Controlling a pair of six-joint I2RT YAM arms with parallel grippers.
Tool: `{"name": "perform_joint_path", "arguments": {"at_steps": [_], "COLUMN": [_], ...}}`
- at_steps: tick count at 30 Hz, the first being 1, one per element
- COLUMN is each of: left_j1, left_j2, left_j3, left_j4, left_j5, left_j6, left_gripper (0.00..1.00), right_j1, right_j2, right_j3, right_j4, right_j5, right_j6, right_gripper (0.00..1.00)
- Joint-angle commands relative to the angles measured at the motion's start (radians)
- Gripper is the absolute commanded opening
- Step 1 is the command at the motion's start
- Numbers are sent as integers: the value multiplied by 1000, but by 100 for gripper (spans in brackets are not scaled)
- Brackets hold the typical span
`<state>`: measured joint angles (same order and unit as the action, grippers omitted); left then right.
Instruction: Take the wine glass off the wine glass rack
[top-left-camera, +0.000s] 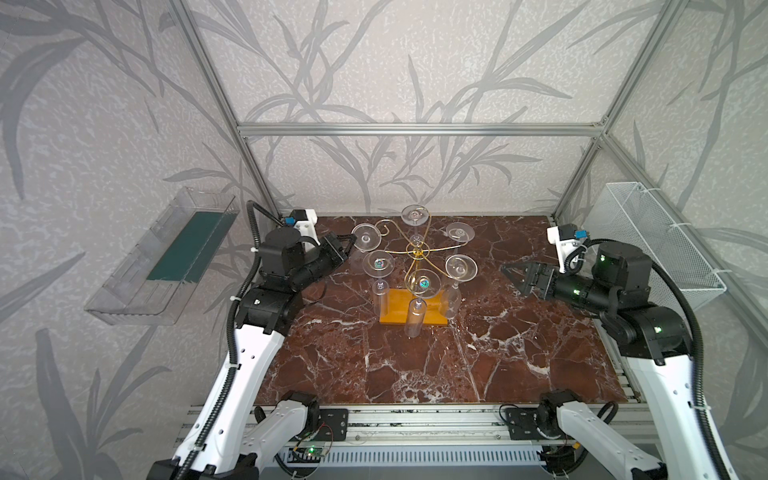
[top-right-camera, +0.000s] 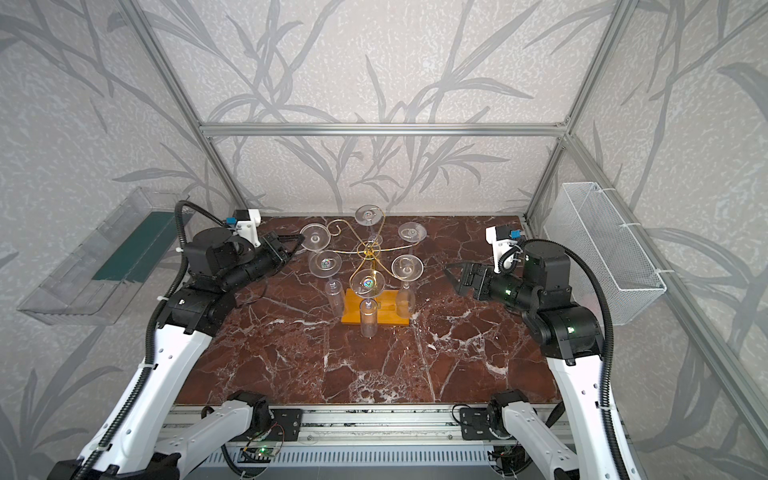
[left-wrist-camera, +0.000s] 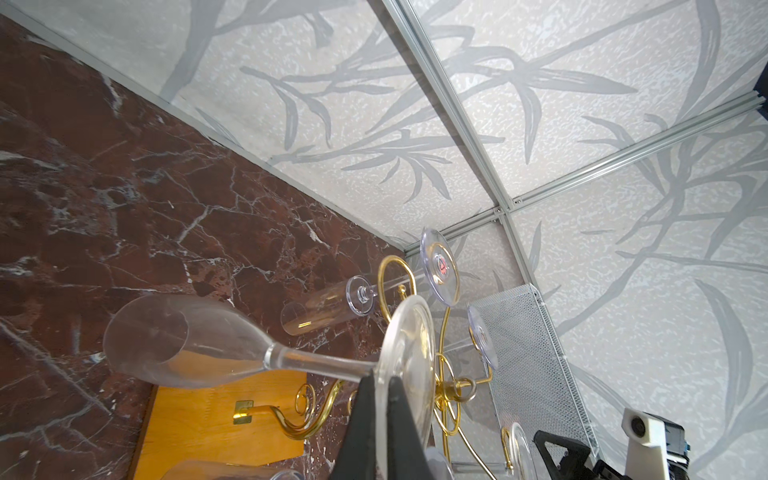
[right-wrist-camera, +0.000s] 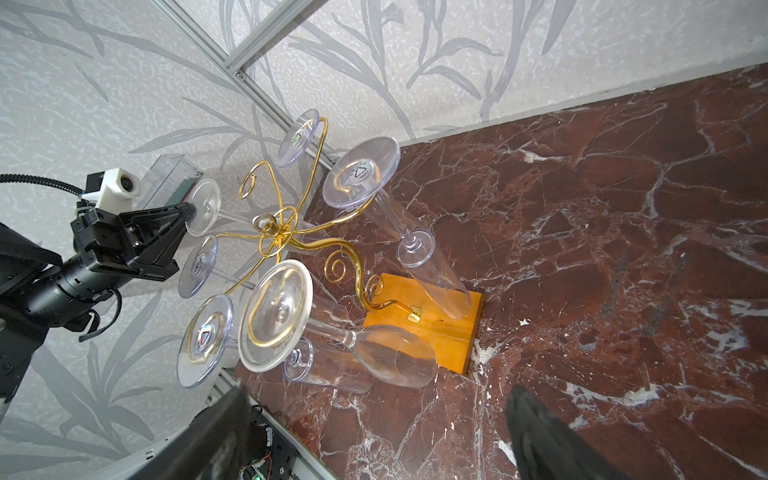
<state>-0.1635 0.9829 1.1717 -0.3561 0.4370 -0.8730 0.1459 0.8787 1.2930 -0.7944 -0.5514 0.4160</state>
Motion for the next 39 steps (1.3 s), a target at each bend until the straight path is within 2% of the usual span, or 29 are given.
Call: {"name": "perform_joint_path", "arguments": {"at_steps": [1, 5, 10, 16, 22, 28, 33, 39], "left_j1": [30, 42, 40, -24, -195, -432, -645, -870], "left_j2": [-16, -22, -14, 2, -9, -1, 7, 35], "left_j3": [71, 94, 143, 251, 270, 252, 179, 58], "left_j4": [-13, 7, 56, 45, 121, 142, 258, 497], "left_j5": [-9, -40, -17, -53, -153, -374, -537, -707], "left_j6": [48, 122, 271, 537, 851, 1256, 1561, 1924], "left_gripper": [0, 0, 0, 0, 0, 0, 0, 0], "right_j1": [6, 6, 6, 6, 6, 20, 146, 282], "right_j2": [0, 3, 3, 32, 79, 168, 270, 362], "right_j3": [37, 52, 69, 103, 148, 241, 399, 526], "right_j4": [-12, -16, -19, 0, 120, 229, 180, 148], "right_j5": [-15, -12, 4, -6, -83, -183, -161, -120], "right_j6": [-14, -18, -41, -69, -37, 60, 14, -23], "right_gripper": [94, 94, 94, 94, 94, 93, 92, 92]}}
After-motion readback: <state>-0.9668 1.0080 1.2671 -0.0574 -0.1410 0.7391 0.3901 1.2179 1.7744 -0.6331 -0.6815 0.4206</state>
